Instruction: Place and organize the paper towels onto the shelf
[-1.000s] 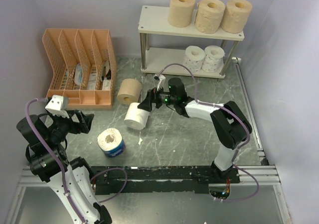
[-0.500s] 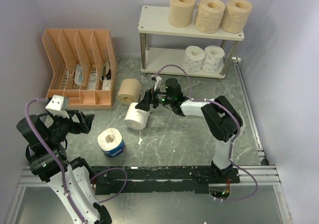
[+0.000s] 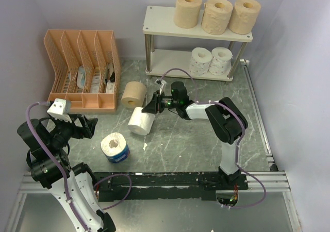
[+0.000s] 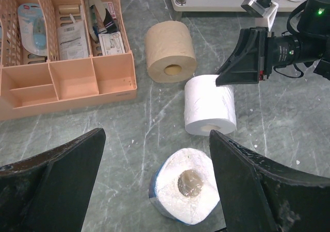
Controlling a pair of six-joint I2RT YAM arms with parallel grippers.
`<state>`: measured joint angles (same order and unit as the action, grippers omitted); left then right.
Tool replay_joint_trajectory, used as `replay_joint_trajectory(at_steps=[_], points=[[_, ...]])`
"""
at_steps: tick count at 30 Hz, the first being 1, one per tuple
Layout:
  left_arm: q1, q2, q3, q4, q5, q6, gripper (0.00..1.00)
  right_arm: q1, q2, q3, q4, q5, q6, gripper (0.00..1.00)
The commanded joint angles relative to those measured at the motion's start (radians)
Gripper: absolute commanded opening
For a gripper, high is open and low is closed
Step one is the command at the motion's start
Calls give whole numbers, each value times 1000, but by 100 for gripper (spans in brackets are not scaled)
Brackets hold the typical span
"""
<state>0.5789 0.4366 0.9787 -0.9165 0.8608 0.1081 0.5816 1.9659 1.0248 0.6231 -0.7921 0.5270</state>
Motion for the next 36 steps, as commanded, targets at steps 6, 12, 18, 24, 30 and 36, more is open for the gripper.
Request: replay_joint_trajectory(at_steps=[6, 12, 18, 24, 30, 36], points=[[-5, 4, 1, 18, 24, 13, 93, 6, -78, -2, -127, -32, -25, 0], [-6, -2, 0, 18, 24, 14, 94, 96, -296, 196, -647, 397, -417, 0], [-5, -11, 0, 18, 27, 14, 93, 128, -404, 314, -855, 608, -647, 0], [-6, -21, 1, 18, 27, 16, 94, 126, -438, 342, -845, 837, -752, 0], [-6, -55, 0, 18, 26, 15, 94, 133, -402, 365, -726, 1138, -913, 0], [0, -99, -3, 27, 6, 2, 94, 114, -319, 343, -413, 1250, -1129, 0]])
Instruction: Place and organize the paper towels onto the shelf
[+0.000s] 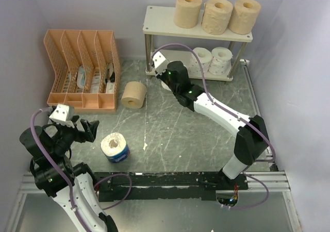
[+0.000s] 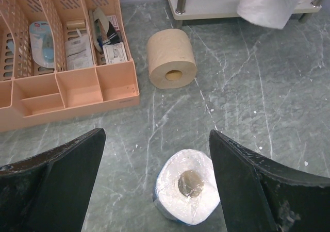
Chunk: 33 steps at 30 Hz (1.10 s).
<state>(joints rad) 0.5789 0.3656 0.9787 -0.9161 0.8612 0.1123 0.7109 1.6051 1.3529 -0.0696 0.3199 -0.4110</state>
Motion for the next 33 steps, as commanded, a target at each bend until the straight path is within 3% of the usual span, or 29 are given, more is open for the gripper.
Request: replay_joint_trajectory(at_steps=[1, 13, 20, 33], points=[[1, -40, -2, 28, 1, -4, 94, -22, 62, 7, 331, 140, -226, 0], [134, -231, -5, 19, 63, 17, 93, -95, 334, 75, 629, 79, -405, 0], [210, -360, -6, 20, 94, 23, 94, -153, 444, 169, 650, 30, -383, 0], [277, -347, -6, 21, 106, 23, 94, -212, 557, 268, 640, 2, -384, 0]])
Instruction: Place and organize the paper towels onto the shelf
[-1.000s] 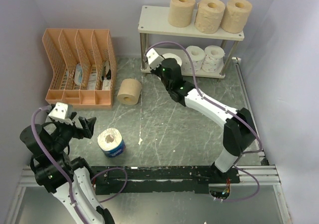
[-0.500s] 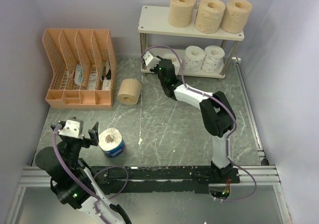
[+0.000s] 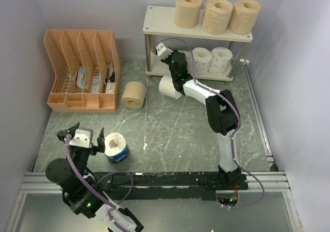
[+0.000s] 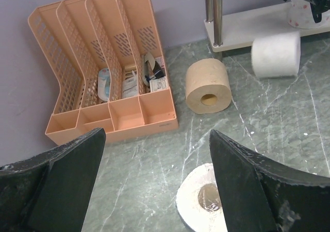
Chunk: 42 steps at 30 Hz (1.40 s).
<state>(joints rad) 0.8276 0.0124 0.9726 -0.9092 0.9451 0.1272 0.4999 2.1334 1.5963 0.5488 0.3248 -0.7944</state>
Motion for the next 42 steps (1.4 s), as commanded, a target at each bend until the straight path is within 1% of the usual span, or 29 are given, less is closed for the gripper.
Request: replay_joint_trajectory(at_steps=[1, 3, 4, 5, 6, 7, 8, 9, 10, 12, 13, 15, 17, 19, 20, 22, 24, 26, 30, 34, 39, 42], points=[[32, 8, 0, 14, 23, 9, 94, 0, 16, 21, 14, 24, 9, 0], [39, 12, 1, 13, 24, 11, 94, 44, -54, -11, -24, 116, 90, 0], [40, 21, 1, 12, 24, 13, 93, 73, -123, -46, -47, 167, 166, 17], [41, 27, 3, 9, 24, 15, 93, 103, -205, -92, -95, 201, 263, 39], [40, 34, 4, 8, 23, 15, 94, 125, -330, -145, -164, 197, 400, 72], [41, 40, 4, 7, 23, 15, 94, 139, -423, -212, -229, 159, 560, 96], [41, 46, 5, 5, 23, 17, 93, 142, -512, -293, -273, 89, 708, 100], [39, 53, 7, 4, 25, 19, 94, 140, -599, -385, -277, 23, 858, 100], [37, 61, 8, 2, 26, 21, 94, 139, -676, -528, -256, -45, 981, 100], [24, 74, 9, 0, 28, 24, 94, 143, -803, -734, -179, -162, 1175, 100], [14, 81, 11, 0, 27, 25, 94, 149, -850, -813, -158, -187, 1311, 100], [-3, 95, 11, -2, 26, 26, 94, 165, -926, -917, -193, -171, 1486, 100], [-19, 105, 11, -6, 26, 28, 94, 207, -981, -996, -208, -115, 1594, 100], [-34, 109, 12, -7, 26, 30, 94, 249, -1006, -1057, -215, -29, 1664, 100], [-40, 106, 12, -7, 26, 31, 94, 255, -1009, -1073, -214, -21, 1712, 100], [-49, 97, 12, -7, 24, 29, 94, 254, -1007, -1134, -137, -25, 1811, 100], [-59, 88, 12, -5, 18, 26, 94, 252, -985, -1193, 2, -40, 1892, 100], [-73, 88, 12, -4, 15, 25, 94, 244, -933, -1208, 102, -68, 1945, 100], [-107, 114, 12, -2, 2, 18, 94, 238, -830, -1163, 191, -89, 1991, 98], [-131, 128, 11, 3, -5, 12, 93, 231, -739, -1086, 172, -72, 1946, 96], [-133, 119, 10, 5, -3, 9, 94, 215, -612, -996, 163, -59, 1901, 90], [-133, 119, 9, 5, -2, 10, 93, 198, -563, -938, 135, -69, 1878, 89]])
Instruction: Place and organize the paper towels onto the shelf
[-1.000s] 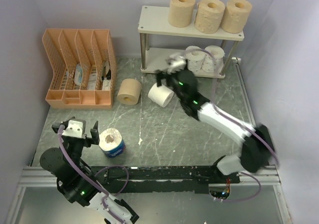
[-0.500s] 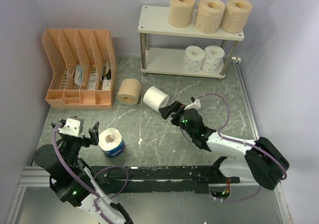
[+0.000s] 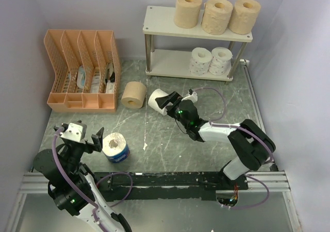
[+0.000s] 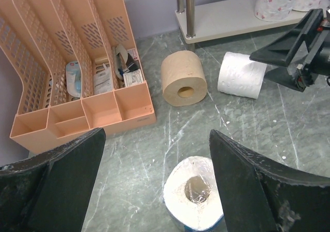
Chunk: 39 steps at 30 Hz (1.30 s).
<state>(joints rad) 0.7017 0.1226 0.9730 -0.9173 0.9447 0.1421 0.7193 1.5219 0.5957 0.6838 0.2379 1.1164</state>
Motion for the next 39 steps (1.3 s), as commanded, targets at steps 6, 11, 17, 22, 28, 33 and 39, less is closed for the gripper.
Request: replay_joint_trajectory(at_steps=[6, 11, 17, 22, 28, 33, 39], points=[[-8, 1, 7, 15, 1, -6, 93, -24, 63, 117, -130, 52, -69, 88], [-8, 6, 7, 15, 3, -4, 94, -22, 26, 121, -235, 104, -94, 86], [-6, 3, 7, 13, 3, -3, 94, -11, -43, 92, -305, 180, -103, 86], [-7, 1, 7, 14, 3, -2, 94, -21, 5, 130, -305, 187, -139, 85], [-7, -1, 7, 12, 2, -2, 94, -27, 86, 169, -289, 164, -111, 84], [-7, -7, 7, 13, 1, -3, 94, -26, 132, 176, -268, 157, -84, 81], [-6, -5, 7, 12, 2, -3, 93, -29, 184, 199, -242, 152, -84, 53]])
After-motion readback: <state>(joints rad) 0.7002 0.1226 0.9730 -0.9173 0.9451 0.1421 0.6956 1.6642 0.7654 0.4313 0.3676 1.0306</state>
